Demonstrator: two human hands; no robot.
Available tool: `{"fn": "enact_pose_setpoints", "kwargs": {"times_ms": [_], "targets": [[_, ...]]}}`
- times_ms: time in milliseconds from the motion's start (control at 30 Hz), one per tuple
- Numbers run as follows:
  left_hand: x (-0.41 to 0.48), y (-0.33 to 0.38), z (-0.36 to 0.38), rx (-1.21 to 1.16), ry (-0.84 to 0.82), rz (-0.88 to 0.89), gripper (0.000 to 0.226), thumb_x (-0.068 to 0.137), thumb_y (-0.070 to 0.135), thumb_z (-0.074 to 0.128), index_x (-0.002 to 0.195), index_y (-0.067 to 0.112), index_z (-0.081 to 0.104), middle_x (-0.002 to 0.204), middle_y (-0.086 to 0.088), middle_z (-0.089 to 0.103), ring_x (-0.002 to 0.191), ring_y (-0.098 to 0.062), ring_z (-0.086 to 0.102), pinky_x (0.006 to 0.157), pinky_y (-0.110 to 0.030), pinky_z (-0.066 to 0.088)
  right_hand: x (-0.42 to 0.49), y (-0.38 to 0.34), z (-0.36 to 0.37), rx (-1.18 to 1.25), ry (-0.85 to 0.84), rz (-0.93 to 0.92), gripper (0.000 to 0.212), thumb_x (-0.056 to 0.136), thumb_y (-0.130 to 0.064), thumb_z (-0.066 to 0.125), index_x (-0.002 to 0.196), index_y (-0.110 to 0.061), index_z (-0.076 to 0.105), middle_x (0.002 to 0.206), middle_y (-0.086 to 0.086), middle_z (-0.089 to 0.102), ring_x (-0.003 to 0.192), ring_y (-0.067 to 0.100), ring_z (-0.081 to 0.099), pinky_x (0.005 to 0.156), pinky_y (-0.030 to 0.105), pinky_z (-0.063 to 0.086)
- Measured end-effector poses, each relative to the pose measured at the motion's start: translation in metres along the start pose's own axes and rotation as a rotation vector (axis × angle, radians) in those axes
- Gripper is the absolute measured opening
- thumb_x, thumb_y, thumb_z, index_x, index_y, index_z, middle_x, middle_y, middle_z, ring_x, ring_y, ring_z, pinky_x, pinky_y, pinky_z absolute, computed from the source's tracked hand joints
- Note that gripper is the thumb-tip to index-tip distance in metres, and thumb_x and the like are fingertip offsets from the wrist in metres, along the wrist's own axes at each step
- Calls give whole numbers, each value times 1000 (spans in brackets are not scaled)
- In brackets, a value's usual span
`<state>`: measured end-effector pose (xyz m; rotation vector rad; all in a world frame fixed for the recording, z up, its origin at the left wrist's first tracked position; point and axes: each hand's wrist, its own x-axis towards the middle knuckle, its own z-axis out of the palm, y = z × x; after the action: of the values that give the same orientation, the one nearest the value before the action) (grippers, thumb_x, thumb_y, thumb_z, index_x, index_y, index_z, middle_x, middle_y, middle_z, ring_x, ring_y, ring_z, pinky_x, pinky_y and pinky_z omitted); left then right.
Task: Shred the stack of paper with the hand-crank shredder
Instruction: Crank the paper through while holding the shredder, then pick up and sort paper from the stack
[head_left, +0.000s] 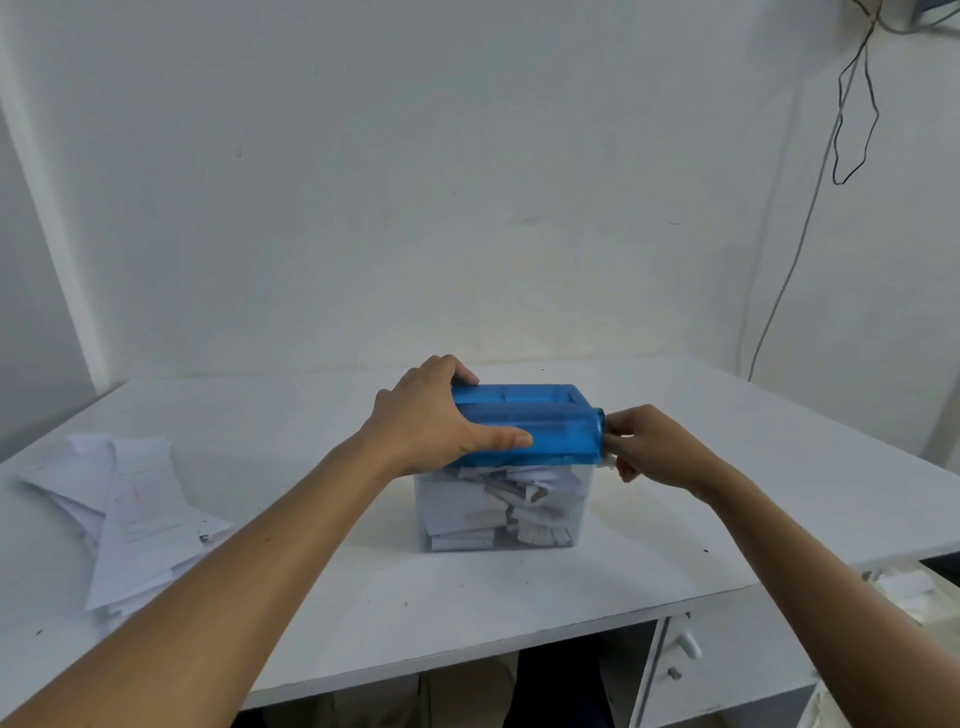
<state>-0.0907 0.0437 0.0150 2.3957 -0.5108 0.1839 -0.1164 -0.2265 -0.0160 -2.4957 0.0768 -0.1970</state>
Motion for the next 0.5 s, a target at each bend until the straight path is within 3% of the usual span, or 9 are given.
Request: {"fn": "enact_pose_setpoints", "kwargs": {"times_ms": [100,167,233,300,400,500], "targets": [[-3,3,-1,-8,10,8,79,58,78,80,118,37,48,113,22,49,111,-12,52,106,-44,44,4,-1,0,-74,104,-45,23,101,-19,54,112,-14,73,88,-6,68,70,6,57,62,17,42],[-5,4,-1,-12,19,12,77,62,77,78,120,35,49,115,20,49,111,-11,50,107,-43,43,7,-4,1,-35,188,-75,23,102,-19,52,109,-18,74,99,-6,70,83,10,62,69,21,47],[-6,7,-2,7,11,7,76,66,79,73,124,34,49,118,19,48,110,-10,47,109,-42,40,9,-11,-2,45,240,-113,22,103,-21,50,103,-24,73,97,-10,70,83,10,63,72,23,52],[-6,9,-1,5,20,-1,71,74,81,61,125,33,52,119,19,47,112,-11,44,111,-41,37,8,-22,-8,115,245,-144,23,103,-23,50,101,-23,73,93,-9,72,74,8,61,66,19,47],[-5,6,5,-181,108,0,57,92,75,37,119,30,60,118,20,51,119,-10,47,114,-40,34,5,-42,-16,186,245,-165,23,100,-22,52,98,-23,75,93,-6,73,76,9,64,65,18,45],[-5,-1,12,-387,196,14,76,90,84,23,129,30,61,126,20,55,126,-11,48,116,-38,32,2,-69,-19,140,256,-196,21,100,-21,53,99,-24,73,97,-10,70,88,7,63,62,17,43]]}}
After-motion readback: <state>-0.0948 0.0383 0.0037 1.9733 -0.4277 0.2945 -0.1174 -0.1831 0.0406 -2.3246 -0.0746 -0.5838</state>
